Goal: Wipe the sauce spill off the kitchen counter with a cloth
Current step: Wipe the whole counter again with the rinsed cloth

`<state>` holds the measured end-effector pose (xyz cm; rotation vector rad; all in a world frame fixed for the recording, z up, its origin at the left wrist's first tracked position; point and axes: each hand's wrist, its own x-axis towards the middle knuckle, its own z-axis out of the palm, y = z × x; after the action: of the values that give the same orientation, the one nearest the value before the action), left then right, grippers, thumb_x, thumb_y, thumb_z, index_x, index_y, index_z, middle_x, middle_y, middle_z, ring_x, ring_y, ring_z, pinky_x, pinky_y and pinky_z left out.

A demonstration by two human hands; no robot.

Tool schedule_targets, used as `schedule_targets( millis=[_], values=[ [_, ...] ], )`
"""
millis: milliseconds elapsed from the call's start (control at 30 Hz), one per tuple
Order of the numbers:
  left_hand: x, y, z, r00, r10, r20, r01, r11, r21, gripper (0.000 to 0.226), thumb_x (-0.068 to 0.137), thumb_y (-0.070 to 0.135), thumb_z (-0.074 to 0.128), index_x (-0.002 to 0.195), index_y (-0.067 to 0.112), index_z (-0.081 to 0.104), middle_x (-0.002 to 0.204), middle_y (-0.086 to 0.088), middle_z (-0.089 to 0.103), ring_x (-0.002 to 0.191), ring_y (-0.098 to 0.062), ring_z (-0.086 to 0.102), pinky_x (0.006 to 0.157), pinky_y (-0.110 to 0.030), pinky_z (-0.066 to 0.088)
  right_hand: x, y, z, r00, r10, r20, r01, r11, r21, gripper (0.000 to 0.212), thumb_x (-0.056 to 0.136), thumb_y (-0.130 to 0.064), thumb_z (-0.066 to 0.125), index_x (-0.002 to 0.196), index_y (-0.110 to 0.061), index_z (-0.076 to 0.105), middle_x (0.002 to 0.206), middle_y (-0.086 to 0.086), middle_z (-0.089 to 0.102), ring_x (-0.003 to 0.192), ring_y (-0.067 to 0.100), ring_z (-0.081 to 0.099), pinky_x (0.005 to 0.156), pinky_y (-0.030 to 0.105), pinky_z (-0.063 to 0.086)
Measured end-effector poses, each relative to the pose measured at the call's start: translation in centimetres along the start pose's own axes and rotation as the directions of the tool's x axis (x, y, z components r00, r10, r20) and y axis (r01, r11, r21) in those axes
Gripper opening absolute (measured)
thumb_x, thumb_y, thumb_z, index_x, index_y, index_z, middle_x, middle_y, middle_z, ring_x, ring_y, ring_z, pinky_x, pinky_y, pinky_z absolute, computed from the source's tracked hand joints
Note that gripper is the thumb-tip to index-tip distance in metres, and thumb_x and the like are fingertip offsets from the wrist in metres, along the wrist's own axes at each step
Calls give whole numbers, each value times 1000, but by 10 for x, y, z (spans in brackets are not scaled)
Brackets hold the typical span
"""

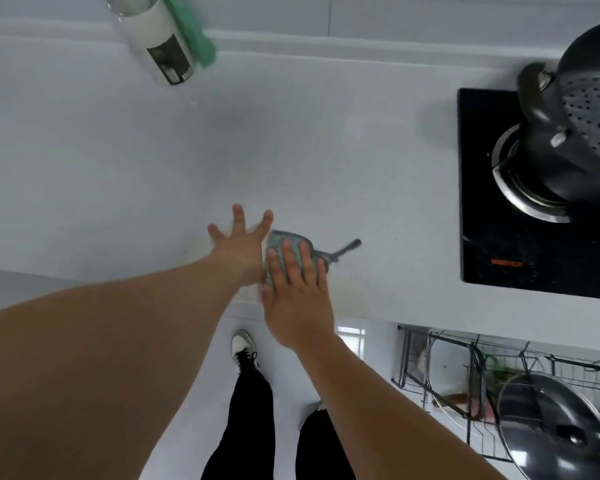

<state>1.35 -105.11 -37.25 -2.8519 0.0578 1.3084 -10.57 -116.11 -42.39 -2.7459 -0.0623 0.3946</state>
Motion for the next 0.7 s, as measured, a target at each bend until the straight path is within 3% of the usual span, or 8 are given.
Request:
schedule_targets(
  millis=[133,200,300,433,500,567,700],
  values=[
    [-5,2,-3,1000,16,-3,-15,998,64,128,84,46,81,154,48,-26,162,-12,-39,150,-58,-9,121,-65,12,-13,59,-19,989,-117,92,126,987,-99,59,110,-46,7,167,-32,-2,174,-2,-13,158,28,-24,130,52,-4],
    [-5,3,-2,1000,18,-5,-17,995,98,128,83,51,80,154,46,-28,162,-14,-38,150,-58,-3,121,-65,10,-42,123,-33,997,37,64,-22,974,-224,60,110,-40,7,168,-24,3,175,7,-9,158,39,-22,128,58,-2],
    [-2,2,0,1000,28,-8,-28,996,84,128,83,50,80,154,48,-27,162,-10,-39,149,-60,-5,119,-66,15,-79,187,-57,918,395,-33,-396,910,-121,67,106,-41,-4,167,-14,1,172,16,-20,156,38,-27,129,57,1],
    [-1,-1,1,1000,27,-5,-26,999,23,128,83,48,81,153,51,-26,162,-7,-39,148,-62,-11,119,-67,17,-50,129,-46,830,555,-60,-554,832,24,71,105,-48,-3,164,-13,-17,168,21,-25,153,44,-29,127,63,-4],
    [-1,0,2,999,33,-8,-33,999,34,128,83,47,81,153,52,-26,162,-6,-39,148,-61,-12,119,-67,17,-19,83,-30,898,431,-86,-430,902,36,70,106,-54,0,164,-17,-18,169,17,-25,152,43,-32,125,63,-10],
    [1,-1,1,1000,15,-10,-15,1000,5,129,82,45,83,153,54,-25,162,-3,-39,148,-60,-14,117,-68,23,6,45,-17,975,215,-60,-213,976,36,67,108,-57,-1,164,-25,-17,171,8,-25,153,34,-36,125,59,-14],
    [-2,-1,2,1000,16,-19,-17,1000,-3,131,81,39,86,153,56,-22,163,0,-39,149,-58,-14,115,-66,30,4,33,-11,988,-146,53,150,985,-87,62,109,-55,2,167,-32,-5,173,-3,-20,155,24,-33,128,55,-6]
  ],
)
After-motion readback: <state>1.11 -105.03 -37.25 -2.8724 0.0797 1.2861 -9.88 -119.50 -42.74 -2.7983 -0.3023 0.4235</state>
